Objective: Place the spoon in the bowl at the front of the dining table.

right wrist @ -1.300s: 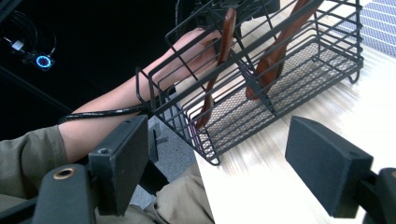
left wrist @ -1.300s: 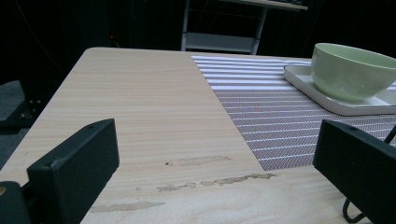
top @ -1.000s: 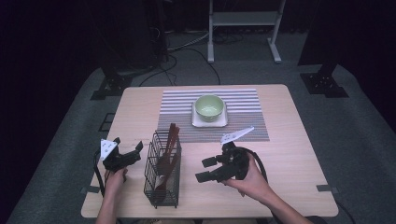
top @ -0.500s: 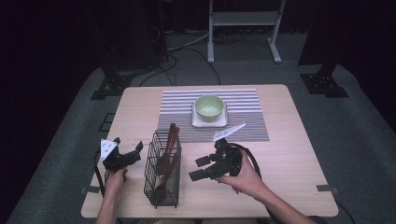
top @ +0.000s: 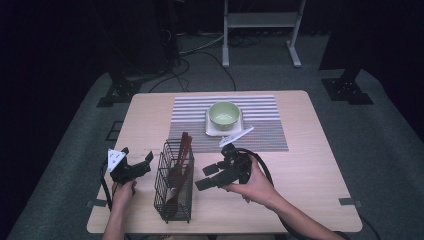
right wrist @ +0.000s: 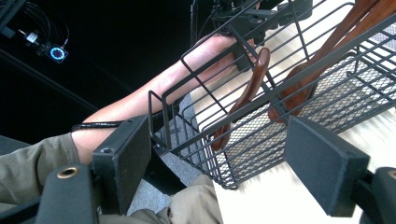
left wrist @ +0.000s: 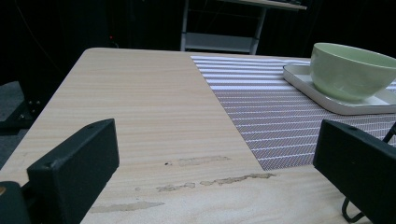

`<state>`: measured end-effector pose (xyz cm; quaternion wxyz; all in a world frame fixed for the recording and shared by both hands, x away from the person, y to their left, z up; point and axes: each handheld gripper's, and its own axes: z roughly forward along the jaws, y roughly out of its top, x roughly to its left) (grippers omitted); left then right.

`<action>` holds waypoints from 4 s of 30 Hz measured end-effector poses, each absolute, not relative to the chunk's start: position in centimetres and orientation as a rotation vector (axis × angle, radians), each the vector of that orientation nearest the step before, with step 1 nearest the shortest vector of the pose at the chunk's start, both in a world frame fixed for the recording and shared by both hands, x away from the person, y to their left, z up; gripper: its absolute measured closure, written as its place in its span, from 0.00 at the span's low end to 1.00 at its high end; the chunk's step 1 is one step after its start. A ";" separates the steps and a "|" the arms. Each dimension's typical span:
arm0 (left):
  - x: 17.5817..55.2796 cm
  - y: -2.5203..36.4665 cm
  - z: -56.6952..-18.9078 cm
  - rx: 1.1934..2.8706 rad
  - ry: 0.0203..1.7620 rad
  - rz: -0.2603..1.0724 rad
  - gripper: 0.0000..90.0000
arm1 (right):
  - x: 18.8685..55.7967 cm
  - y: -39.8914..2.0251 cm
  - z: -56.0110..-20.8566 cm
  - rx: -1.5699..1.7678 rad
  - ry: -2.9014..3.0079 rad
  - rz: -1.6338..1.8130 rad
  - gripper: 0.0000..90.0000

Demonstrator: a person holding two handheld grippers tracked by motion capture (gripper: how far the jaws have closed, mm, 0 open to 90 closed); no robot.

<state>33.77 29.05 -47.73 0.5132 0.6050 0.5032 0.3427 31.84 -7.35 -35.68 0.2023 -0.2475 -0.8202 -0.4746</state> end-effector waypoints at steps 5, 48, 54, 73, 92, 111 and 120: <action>33.8 29.0 -47.7 1.456 1.209 0.824 0.00 | 32.1 -6.8 -35.5 -0.686 -2.302 -1.313 0.24; 33.7 29.2 -47.7 1.446 1.214 0.817 0.00 | 34.0 -4.1 -35.1 -0.702 -2.303 -1.280 0.32; 33.7 29.2 -47.7 1.448 1.213 0.819 0.00 | 34.3 -3.7 -35.2 -0.712 -2.325 -1.261 0.41; 33.6 29.2 -47.7 1.448 1.215 0.820 0.00 | 34.6 -3.3 -35.4 -0.768 -2.367 -1.217 0.78; 33.6 29.2 -47.7 1.449 1.214 0.822 0.00 | 34.5 -3.8 -34.9 -0.785 -2.351 -1.262 0.91; 33.6 29.2 -47.7 1.449 1.214 0.823 0.00 | 35.2 -5.6 -32.1 -0.814 -2.323 -1.338 0.92; 33.6 29.2 -47.7 1.448 1.215 0.822 0.00 | 35.5 -5.9 -31.5 -0.817 -2.311 -1.330 0.92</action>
